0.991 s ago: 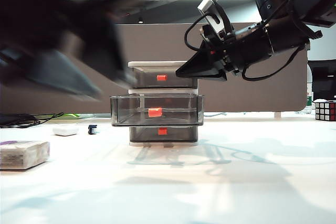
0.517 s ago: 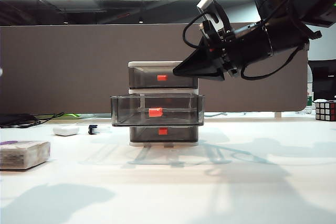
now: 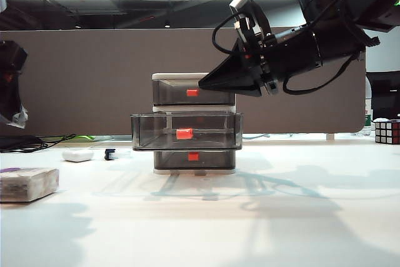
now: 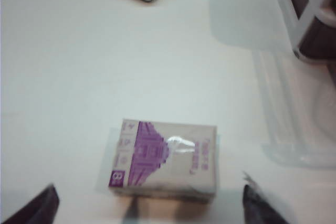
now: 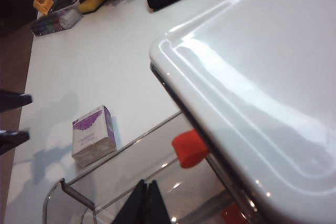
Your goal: Open the second layer of the drawer on the table, pick up a pack of napkins on the table and put it in, and finally close the drawer.
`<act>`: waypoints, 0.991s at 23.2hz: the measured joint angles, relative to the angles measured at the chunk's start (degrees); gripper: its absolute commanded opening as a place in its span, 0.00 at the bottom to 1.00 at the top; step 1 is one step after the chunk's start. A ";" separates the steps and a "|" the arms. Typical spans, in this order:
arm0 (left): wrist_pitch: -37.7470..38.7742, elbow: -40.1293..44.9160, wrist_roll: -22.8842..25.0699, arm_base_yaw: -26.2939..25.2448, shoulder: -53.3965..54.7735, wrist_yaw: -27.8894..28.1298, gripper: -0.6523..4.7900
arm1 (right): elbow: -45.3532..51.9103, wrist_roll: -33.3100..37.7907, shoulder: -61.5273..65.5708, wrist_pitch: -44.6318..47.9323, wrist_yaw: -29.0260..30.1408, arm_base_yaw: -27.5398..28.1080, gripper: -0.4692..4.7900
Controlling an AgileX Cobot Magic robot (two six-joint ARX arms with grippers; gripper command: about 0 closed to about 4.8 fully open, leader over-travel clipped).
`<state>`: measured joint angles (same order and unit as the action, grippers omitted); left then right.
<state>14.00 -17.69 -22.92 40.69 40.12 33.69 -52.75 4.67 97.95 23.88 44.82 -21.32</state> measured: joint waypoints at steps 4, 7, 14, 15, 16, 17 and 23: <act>-6.45 1.92 4.48 -12.46 1.42 -15.98 1.00 | 0.00 0.02 0.00 -0.90 0.02 0.02 0.08; -11.17 2.43 10.97 -17.14 4.04 -23.80 1.00 | 0.00 0.02 0.00 -0.92 0.02 -0.02 0.08; -20.61 2.38 16.92 -18.91 17.29 -29.68 1.00 | 0.00 0.02 0.00 -1.42 0.02 0.00 0.08; -21.51 2.38 17.05 -19.02 19.61 -29.70 1.00 | 0.00 0.02 0.00 -1.73 0.02 -0.02 0.08; -22.34 2.38 17.46 -19.15 20.85 -29.70 1.00 | 0.00 0.02 0.00 -1.97 0.04 -0.02 0.08; -24.26 2.27 17.86 -19.23 22.47 -29.70 1.00 | 0.00 0.02 0.00 -2.19 0.02 0.00 0.08; -29.42 2.03 18.45 -19.19 27.30 -28.44 1.00 | 0.00 0.02 0.00 -2.34 0.02 0.00 0.08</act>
<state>-15.42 -15.66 -4.47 21.50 67.42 5.26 -52.75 4.69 97.95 21.54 44.84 -21.32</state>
